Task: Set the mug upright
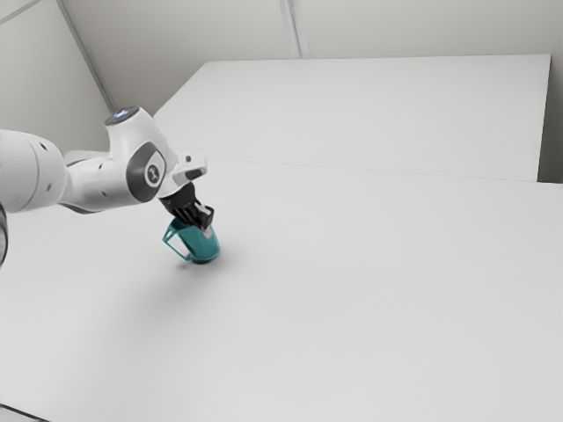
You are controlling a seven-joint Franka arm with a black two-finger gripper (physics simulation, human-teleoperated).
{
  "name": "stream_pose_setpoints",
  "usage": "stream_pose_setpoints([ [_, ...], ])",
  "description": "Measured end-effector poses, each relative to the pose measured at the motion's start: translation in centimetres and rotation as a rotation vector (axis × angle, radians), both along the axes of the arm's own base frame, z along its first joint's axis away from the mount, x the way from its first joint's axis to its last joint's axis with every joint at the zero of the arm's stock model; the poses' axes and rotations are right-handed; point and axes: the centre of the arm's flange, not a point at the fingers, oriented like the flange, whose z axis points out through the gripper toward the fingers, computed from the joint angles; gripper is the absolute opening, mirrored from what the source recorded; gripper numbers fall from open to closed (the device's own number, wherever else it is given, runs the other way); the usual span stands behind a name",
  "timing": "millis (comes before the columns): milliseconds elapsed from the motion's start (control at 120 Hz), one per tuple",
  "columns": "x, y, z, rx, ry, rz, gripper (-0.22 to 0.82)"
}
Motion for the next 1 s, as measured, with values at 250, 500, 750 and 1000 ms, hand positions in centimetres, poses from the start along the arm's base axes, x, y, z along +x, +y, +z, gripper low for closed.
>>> stream_pose_setpoints([
  [250, 0.4, -0.1, -0.3, 0.008, 0.001, 0.006, 0.05],
  [500, 0.1, -0.7, 3.6, 0.019, -0.05, -0.009, 0.43],
  [750, 2.3, -0.9, 12.7, 0.014, -0.09, -0.031, 0.55],
  [1000, 5.5, -0.7, 21.3, 0.067, -0.068, -0.069, 0.59],
])
